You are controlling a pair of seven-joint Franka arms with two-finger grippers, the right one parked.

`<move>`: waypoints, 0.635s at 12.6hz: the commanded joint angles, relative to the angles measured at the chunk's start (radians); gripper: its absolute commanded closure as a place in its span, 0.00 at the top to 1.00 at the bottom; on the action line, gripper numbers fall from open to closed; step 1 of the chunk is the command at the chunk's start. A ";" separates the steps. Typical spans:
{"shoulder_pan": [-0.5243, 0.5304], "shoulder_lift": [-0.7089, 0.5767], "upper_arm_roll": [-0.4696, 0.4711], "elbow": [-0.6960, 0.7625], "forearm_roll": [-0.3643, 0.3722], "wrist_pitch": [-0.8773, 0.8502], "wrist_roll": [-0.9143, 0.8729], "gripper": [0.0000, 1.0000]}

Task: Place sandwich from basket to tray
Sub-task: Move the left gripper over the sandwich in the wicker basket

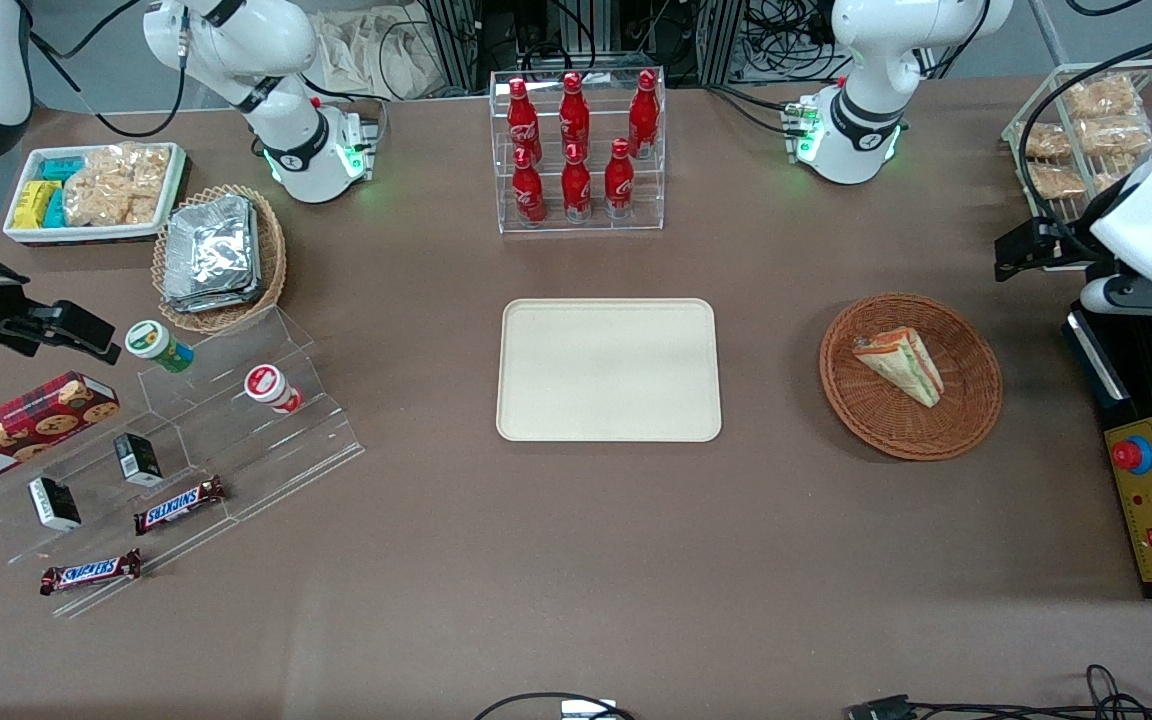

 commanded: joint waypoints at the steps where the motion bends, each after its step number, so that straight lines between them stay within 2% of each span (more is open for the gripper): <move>1: -0.004 -0.029 0.027 -0.098 -0.003 0.072 -0.095 1.00; 4: -0.005 -0.109 0.027 -0.325 0.000 0.264 -0.227 1.00; 8: -0.017 -0.149 0.023 -0.535 0.003 0.465 -0.412 1.00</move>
